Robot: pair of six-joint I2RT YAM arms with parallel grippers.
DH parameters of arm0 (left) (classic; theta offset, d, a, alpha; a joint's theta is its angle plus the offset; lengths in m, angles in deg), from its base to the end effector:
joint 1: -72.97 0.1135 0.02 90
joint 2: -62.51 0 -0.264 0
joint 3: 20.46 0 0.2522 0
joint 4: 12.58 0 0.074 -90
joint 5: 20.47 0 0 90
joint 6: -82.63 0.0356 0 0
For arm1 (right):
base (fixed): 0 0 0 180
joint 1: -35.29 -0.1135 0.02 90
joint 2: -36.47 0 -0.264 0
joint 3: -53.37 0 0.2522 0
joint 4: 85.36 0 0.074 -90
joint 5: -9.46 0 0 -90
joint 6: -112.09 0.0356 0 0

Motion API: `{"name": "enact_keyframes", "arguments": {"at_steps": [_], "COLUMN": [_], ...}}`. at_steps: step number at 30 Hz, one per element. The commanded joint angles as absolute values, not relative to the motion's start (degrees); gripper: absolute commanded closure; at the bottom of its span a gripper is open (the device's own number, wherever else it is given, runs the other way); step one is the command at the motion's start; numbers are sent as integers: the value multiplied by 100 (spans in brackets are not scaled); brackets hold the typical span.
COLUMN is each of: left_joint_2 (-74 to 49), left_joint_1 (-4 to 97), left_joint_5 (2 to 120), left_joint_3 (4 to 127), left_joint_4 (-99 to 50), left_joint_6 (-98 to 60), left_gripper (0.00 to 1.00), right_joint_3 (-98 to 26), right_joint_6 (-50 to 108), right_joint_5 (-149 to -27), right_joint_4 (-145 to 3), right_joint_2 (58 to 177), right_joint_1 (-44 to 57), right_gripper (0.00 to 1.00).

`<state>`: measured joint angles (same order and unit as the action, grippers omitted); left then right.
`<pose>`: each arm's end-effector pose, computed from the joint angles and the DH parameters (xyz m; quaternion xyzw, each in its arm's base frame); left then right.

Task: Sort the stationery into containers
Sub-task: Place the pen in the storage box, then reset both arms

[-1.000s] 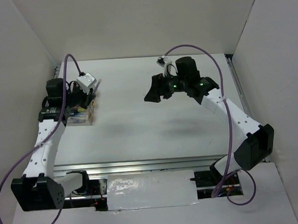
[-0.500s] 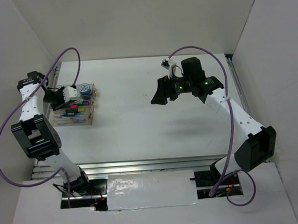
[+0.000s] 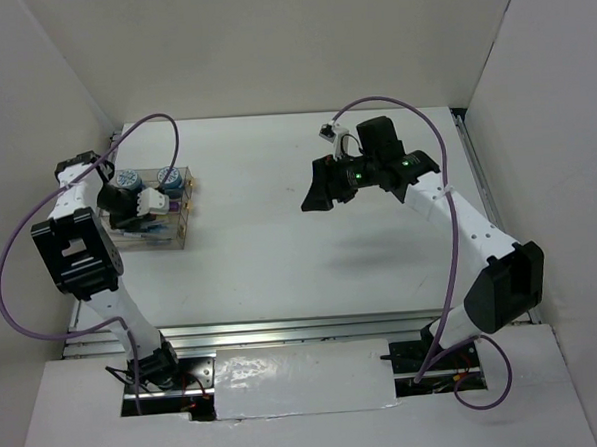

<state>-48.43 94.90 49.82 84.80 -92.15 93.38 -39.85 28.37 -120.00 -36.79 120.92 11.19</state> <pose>0.3516 0.1286 0.2280 0.6304 0.7561 -0.0462 0.1696 0.2844 0.1520 0.3498 -0.2735 0.8199 0.3997 0.3052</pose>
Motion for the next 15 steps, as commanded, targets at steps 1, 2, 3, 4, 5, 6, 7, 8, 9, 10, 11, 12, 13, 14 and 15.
{"name": "enact_keyframes", "arguments": {"at_steps": [1,2,3,4,5,6,7,8,9,10,11,12,13,14,15], "left_joint_2": [-4771,-4771,-4771,-4780,-4771,-4753,-4727,-4675,-4631,-4587,-4482,-4420,-4280,-4226,-4148], "left_joint_1": [9476,9476,9476,9476,9468,9468,9468,9468,9468,9468,9468,9485,9485,9494,9433], "left_joint_5": [5028,5037,5045,5045,5028,5002,4958,4914,4870,4783,4686,4528,4100,3861,3650], "left_joint_3": [8453,8453,8505,8532,8584,8715,8786,8918,8988,9050,9129,9365,9515,9690,9962], "left_joint_4": [-9314,-9279,-9279,-9270,-9262,-9305,-9375,-9480,-9525,-9569,-9587,-9613,-9657,-9718,-9710], "left_joint_6": [9528,9494,9459,9415,9362,9344,9387,9388,9388,9449,9432,9266,9134,8968,8696], "left_gripper": [72,68,62,59,55,53,48,45,44,44,46,48,51,54,55], "right_joint_3": [-4169,-4160,-4169,-4160,-4177,-4160,-4177,-4169,-4169,-4160,-4151,-4142,-4125,-4090,-4081], "right_joint_6": [2754,2762,2762,2762,2754,2754,2762,2754,2754,2754,2762,2771,2771,2771,2780], "right_joint_5": [-12036,-12036,-12027,-12009,-12009,-11992,-11974,-11974,-11974,-11974,-11957,-11956,-11922,-11834,-11755], "right_joint_4": [-3583,-3574,-3583,-3574,-3565,-3565,-3548,-3548,-3548,-3539,-3556,-3574,-3583,-3600,-3600], "right_joint_2": [12085,12085,12076,12059,12050,12041,12024,12015,11997,11980,11971,11918,11900,11865,11796], "right_joint_1": [1147,1147,1138,1147,1147,1147,1156,1147,1147,1147,1147,1147,1165,1182,1208], "right_gripper": [20,20,20,20,20,20,20,20,19,20,20,20,20,19,20]}}
